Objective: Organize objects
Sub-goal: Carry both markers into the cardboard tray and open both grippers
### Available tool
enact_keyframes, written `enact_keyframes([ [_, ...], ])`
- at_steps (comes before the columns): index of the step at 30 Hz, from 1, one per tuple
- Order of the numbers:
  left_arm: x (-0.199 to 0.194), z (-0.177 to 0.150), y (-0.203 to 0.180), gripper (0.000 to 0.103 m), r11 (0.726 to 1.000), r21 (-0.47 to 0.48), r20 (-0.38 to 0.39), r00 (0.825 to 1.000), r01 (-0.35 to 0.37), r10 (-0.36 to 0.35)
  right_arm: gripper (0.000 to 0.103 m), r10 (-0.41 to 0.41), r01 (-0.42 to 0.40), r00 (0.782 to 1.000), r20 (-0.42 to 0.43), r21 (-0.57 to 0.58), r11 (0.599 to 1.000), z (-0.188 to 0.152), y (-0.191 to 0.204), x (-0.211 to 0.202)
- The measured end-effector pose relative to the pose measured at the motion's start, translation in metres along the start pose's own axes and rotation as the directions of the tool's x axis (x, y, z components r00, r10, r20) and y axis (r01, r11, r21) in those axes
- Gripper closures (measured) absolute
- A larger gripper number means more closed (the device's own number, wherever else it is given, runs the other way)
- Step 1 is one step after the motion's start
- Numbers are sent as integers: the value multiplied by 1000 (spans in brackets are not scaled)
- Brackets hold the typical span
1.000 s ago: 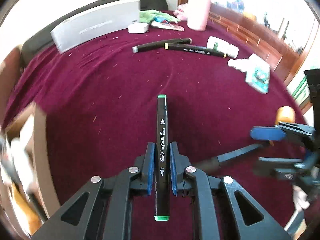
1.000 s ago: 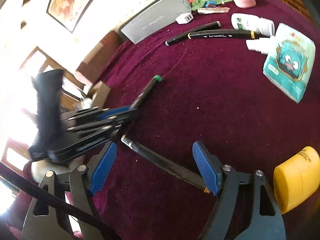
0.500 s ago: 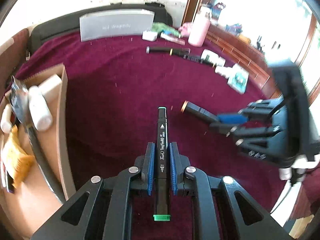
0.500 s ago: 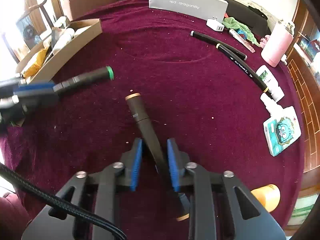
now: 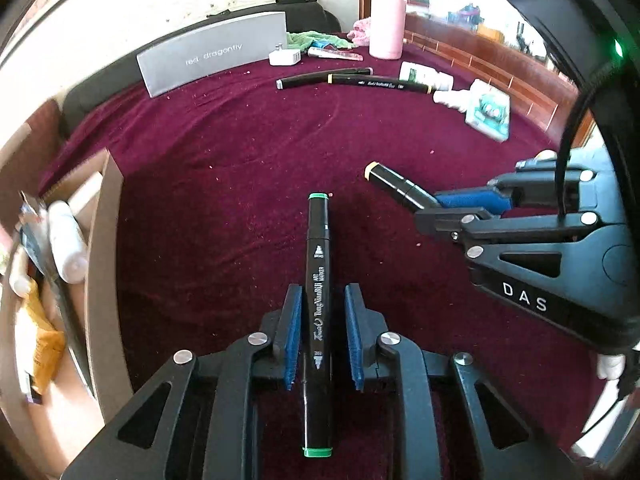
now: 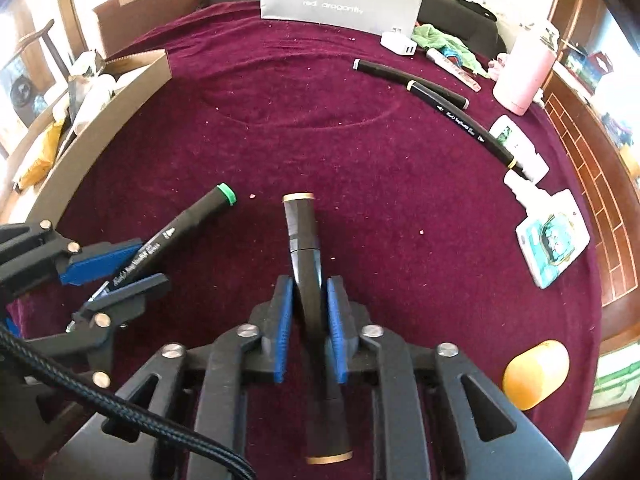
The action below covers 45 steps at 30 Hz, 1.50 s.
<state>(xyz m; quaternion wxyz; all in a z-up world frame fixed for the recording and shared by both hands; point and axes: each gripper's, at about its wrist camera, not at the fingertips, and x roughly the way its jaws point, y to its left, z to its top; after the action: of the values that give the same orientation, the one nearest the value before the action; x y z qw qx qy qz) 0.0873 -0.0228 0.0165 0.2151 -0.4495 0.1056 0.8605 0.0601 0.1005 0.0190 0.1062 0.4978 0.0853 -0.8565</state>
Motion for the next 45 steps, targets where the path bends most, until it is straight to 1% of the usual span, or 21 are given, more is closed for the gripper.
enact_keyframes([
  [4,-13,-8,24,91,985,-117,41,992,123,-119,91,71,-73,997,40,69,995,-4,-7,-15],
  [6,-28,-13,37,91,968,-165,100,980,186,-171,90,129,-136,989,75,96,986,-4,-9,-28],
  [8,-48,-18,49,91,961,-194,155,973,199,-170,90,193,-205,975,112,112,972,-1,-9,-40],
  [10,-73,-24,60,91,955,-206,229,959,214,-165,90,257,-273,956,142,116,955,4,-4,-50],
  [11,-86,-27,66,91,956,-214,262,954,202,-143,90,278,-296,948,153,115,948,6,-1,-53],
  [13,-115,-36,83,91,955,-230,336,936,189,-104,90,332,-352,927,178,103,930,13,7,-61],
  [14,-123,-39,89,91,955,-239,351,933,174,-82,90,358,-380,914,188,92,921,18,15,-65],
  [16,-142,-47,105,91,960,-261,367,930,99,4,90,403,-422,895,191,72,904,26,29,-68],
  [17,-147,-51,114,91,959,-278,364,930,59,48,90,440,-458,878,189,63,887,33,39,-68],
  [18,-151,-55,125,91,953,-302,352,932,21,91,90,462,-479,868,185,59,876,37,46,-68],
  [21,-152,-69,154,91,930,-365,300,939,-51,170,90,526,-539,834,168,47,841,54,74,-61],
  [25,-145,-85,187,91,902,-420,233,948,-101,215,90,595,-605,794,124,68,793,75,107,-43],
  [28,-134,-91,203,91,883,-452,187,955,-126,232,90,606,-612,791,90,74,788,84,130,-32],
  [30,-127,-95,213,91,871,-470,158,958,-142,241,90,623,-625,781,55,86,776,89,144,-21],
  [31,-122,-95,215,91,866,-479,144,960,-145,241,90,631,-632,775,36,92,770,90,152,-16],
  [34,-111,-99,227,91,852,-501,105,967,-150,233,90,636,-632,772,-14,94,769,88,172,-1],
  [36,-108,-103,229,91,849,-508,92,971,-146,222,90,630,-624,776,-42,98,775,86,184,10],
  [39,-105,-104,228,91,854,-498,86,972,-148,219,90,625,-618,777,-68,105,779,83,195,19],
  [41,-102,-104,229,91,857,-494,82,973,-147,214,90,616,-608,783,-80,105,787,82,199,21],
  [43,-99,-104,229,91,860,-489,77,975,-146,209,90,602,-593,794,-87,103,798,81,202,22],
  [45,-97,-104,227,91,861,-489,79,976,-140,204,90,576,-568,813,-86,99,817,82,205,23],
])
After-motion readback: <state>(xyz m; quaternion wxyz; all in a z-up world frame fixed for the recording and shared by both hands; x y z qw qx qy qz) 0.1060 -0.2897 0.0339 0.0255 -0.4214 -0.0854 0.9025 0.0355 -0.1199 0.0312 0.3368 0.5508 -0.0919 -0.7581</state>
